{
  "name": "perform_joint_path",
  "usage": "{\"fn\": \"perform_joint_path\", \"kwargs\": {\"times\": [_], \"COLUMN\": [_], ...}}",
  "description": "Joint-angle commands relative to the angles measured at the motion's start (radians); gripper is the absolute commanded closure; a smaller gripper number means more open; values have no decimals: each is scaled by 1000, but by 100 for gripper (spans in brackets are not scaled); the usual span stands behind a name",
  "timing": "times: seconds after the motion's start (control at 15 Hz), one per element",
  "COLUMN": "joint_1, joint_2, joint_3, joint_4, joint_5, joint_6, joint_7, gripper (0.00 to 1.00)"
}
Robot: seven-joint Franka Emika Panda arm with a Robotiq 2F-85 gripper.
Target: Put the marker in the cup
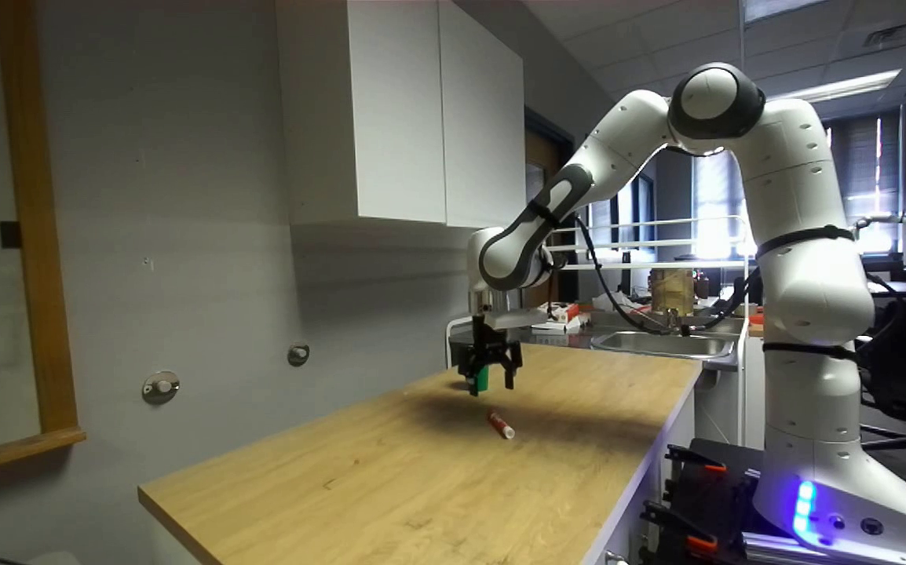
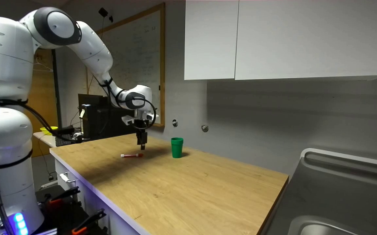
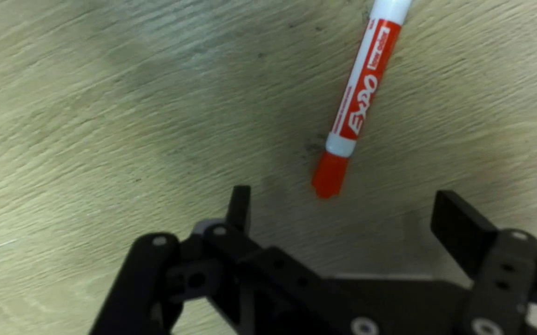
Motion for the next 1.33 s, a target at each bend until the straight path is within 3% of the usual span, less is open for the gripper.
{"fn": "perform_joint_path", "kwargs": {"times": [0.0, 0.6, 0.67, 0.8, 1.27], "joint_1": [8, 38, 45, 59, 85], "joint_2": [24, 124, 129, 124, 104], "joint_3": [-13, -17, -19, -22, -24], "joint_4": [2, -9, -7, -3, 12], "joint_5": [40, 38, 29, 11, -7], "joint_6": [8, 25, 23, 20, 2], "joint_7": [21, 29, 34, 50, 79], "gripper": [0, 0, 25, 31, 86]}}
